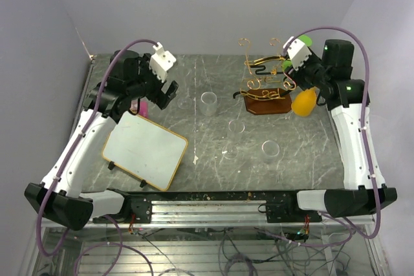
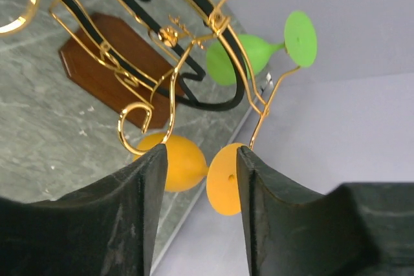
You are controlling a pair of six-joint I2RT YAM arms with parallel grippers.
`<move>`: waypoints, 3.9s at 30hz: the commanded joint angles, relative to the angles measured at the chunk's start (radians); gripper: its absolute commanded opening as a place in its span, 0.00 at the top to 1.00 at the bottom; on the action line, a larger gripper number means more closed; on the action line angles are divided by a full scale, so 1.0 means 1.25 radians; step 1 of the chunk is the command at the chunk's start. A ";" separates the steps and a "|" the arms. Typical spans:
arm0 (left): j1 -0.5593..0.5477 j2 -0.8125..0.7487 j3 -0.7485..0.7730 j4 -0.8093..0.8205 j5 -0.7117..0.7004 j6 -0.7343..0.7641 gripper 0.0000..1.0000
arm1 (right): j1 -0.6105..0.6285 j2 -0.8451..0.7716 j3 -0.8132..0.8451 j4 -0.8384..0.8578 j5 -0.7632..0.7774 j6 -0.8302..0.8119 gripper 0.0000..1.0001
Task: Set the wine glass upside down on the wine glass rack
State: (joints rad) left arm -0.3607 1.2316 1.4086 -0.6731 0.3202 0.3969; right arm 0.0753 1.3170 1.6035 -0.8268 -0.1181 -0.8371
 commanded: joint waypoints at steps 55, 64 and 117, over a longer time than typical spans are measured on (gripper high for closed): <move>0.020 0.649 0.532 -0.077 -0.175 -0.160 0.72 | 0.003 -0.011 0.036 0.013 -0.075 0.180 0.31; 0.021 0.640 0.584 -0.131 -0.154 -0.140 0.93 | 0.003 -0.010 0.046 0.022 -0.044 0.192 0.30; 0.062 0.126 0.414 0.300 0.137 -0.532 0.93 | 0.102 0.186 0.076 0.653 -0.598 1.178 0.36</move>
State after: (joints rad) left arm -0.2897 1.3933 1.9335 -0.3840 0.4503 -0.2352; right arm 0.1978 1.5379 1.6821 -0.0486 -0.8719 0.5270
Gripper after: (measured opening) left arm 0.092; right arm 0.656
